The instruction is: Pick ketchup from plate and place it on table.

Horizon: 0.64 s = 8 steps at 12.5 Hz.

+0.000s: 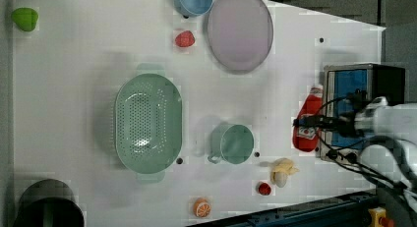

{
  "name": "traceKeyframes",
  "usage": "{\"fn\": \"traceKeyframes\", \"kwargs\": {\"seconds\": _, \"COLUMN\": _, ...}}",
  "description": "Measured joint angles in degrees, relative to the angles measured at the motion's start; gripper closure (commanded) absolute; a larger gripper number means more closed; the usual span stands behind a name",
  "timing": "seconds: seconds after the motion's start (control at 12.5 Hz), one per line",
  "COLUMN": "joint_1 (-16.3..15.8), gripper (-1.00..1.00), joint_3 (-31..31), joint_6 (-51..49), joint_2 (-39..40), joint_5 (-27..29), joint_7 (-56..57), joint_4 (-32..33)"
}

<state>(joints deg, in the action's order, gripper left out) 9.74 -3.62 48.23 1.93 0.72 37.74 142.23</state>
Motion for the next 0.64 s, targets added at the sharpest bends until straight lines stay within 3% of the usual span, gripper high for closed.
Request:
{"fn": "traceKeyframes", "kwargs": {"seconds": 0.16, "joint_1": -0.1, "gripper": -0.24, "joint_3": -0.1, "joint_6": 3.1, "joint_2": 5.0, "joint_5": 0.0, "joint_7": 0.0, "joint_4": -0.1}}
{"fn": "traceKeyframes", "kwargs": {"seconds": 0.4, "joint_1": 0.0, "gripper": -0.88, "joint_3": -0.3, "joint_6": 8.8, "joint_2": 11.0, "joint_5": 0.4, "joint_7": -0.1, "joint_4": -0.2}}
{"fn": "traceKeyframes", "kwargs": {"seconds": 0.48, "joint_1": 0.0, "gripper": -1.00, "joint_3": -0.7, "joint_6": 10.5, "joint_2": 12.3, "joint_5": 0.3, "joint_7": -0.1, "joint_4": -0.1}}
{"fn": "traceKeyframes", "kwargs": {"seconds": 0.64, "joint_1": 0.1, "gripper": -1.00, "joint_3": -1.2, "joint_6": 11.0, "joint_2": 12.5, "joint_5": 0.2, "joint_7": -0.1, "joint_4": -0.1}}
